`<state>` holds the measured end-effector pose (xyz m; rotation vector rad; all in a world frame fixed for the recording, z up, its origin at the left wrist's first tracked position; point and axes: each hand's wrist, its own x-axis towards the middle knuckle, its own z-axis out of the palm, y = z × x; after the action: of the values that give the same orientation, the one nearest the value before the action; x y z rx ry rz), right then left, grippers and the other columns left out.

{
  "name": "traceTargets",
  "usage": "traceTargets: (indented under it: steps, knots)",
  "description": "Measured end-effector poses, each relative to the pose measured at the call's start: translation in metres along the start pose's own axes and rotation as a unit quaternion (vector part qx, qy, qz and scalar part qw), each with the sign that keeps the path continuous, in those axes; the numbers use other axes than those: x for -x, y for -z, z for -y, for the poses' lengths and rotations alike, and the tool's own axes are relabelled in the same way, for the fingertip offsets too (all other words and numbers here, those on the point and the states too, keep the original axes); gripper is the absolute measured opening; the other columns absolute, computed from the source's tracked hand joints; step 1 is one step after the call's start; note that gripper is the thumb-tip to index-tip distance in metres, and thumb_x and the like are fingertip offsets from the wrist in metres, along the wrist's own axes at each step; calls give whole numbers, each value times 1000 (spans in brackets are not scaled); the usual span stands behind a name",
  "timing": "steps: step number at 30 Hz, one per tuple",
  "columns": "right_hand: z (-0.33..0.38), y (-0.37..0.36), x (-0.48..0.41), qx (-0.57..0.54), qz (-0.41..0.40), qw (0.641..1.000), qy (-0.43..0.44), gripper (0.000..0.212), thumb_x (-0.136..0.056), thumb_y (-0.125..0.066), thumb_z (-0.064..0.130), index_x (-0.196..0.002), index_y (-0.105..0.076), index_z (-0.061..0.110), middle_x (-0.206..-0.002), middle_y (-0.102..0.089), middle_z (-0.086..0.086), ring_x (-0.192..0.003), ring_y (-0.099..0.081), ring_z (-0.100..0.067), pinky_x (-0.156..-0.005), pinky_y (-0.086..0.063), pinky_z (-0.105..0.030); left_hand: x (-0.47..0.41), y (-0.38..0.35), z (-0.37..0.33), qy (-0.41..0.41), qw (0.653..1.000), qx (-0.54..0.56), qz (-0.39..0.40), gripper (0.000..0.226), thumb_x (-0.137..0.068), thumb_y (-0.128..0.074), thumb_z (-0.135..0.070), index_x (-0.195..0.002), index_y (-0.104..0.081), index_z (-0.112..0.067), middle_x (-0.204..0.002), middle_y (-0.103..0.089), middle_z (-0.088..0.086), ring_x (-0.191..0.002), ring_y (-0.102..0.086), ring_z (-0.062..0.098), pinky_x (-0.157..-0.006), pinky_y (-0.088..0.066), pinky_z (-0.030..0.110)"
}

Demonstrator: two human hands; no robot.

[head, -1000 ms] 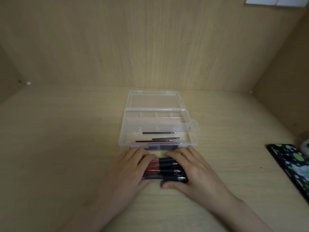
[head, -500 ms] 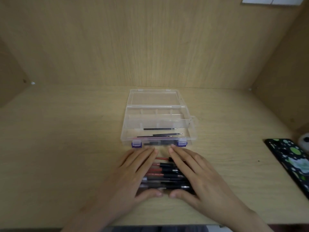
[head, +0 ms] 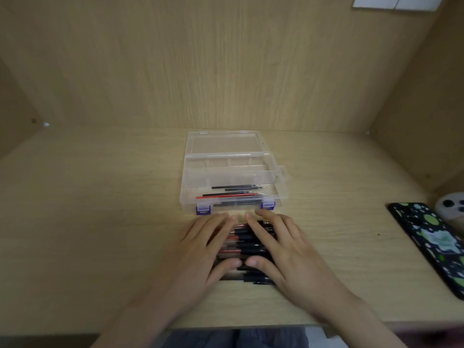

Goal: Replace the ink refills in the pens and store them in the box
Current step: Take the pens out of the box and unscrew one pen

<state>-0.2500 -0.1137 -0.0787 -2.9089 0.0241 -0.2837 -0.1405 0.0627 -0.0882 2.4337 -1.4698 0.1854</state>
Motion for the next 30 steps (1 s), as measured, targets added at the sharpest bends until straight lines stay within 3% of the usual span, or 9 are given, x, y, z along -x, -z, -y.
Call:
traceTargets:
  steps: [5, 10, 15, 18, 21, 23, 26, 28, 30]
  knots:
    - [-13, 2, 29, -104, -43, 993, 37, 51, -94, -36, 57, -134, -45, 27, -133, -35, 12, -122, -33, -7, -105, -25, -16, 14, 1, -1, -73, 997, -8, 4, 53, -99, -23, -50, -140, -41, -21, -151, -29, -3, -140, -22, 13, -112, -17, 32]
    - [-18, 3, 43, -127, -84, 987, 58, 26, -88, -55, 51, -103, -56, 30, -111, -43, 16, -105, -42, -6, -92, -33, -16, 16, -3, 2, -72, 996, -37, 28, 56, -98, -20, -54, -144, -33, -23, -153, -24, -4, -142, -13, 11, -111, -13, 35]
    - [-21, -3, 41, -129, -93, 986, 59, 20, -88, -58, 48, -93, -60, 28, -105, -47, 17, -100, -43, -9, -88, -36, -19, 13, -1, 1, -69, 998, -12, 7, 59, -98, -18, -55, -147, -24, -24, -156, -14, 3, -143, -8, 15, -110, -12, 37]
    - [-18, -3, 37, -137, -120, 982, 57, 18, -88, -58, 44, -92, -61, 27, -104, -50, 17, -99, -43, -8, -88, -35, -16, 11, 8, -5, -72, 997, 31, -29, 57, -99, -23, -52, -145, -29, -20, -154, -21, 0, -143, -13, 13, -112, -13, 34]
    - [-11, 2, 30, -195, -156, 967, 46, 15, -88, -59, 41, -93, -62, 26, -98, -57, 19, -95, -49, -8, -85, -37, -17, 7, 14, -19, -106, 990, 55, -68, 53, -96, -34, -51, -136, -46, -18, -143, -42, -5, -137, -29, 9, -113, -17, 28]
    - [-5, 5, 24, -256, -173, 951, 20, 15, -87, -59, 42, -93, -63, 29, -90, -59, 19, -87, -54, -3, -79, -40, -13, 2, 16, -30, -121, 987, 41, -95, 48, -93, -40, -49, -127, -55, -18, -123, -60, -7, -121, -47, 8, -104, -31, 25]
    - [2, 7, 20, -325, -187, 927, -23, 20, -81, -61, 47, -92, -64, 31, -81, -60, 11, -76, -56, -3, -71, -40, -11, -4, 21, -39, -94, 986, 35, -130, 35, -93, -41, -40, -112, -63, -20, -94, -68, -9, -85, -60, 7, -72, -48, 25]
    - [3, 9, 20, -348, -193, 917, -35, 21, -78, -62, 48, -93, -64, 32, -79, -61, 8, -73, -55, -2, -70, -39, -10, -6, 23, -40, -83, 986, 42, -137, 29, -94, -42, -38, -105, -64, -22, -86, -65, -11, -74, -60, 6, -59, -49, 25]
    - [3, 9, 19, -358, -195, 912, -40, 20, -77, -63, 44, -92, -65, 31, -79, -61, 9, -72, -55, -2, -70, -39, -9, -6, 24, -40, -77, 987, 45, -132, 26, -94, -42, -40, -101, -61, -25, -82, -63, -13, -70, -58, 3, -57, -46, 23]
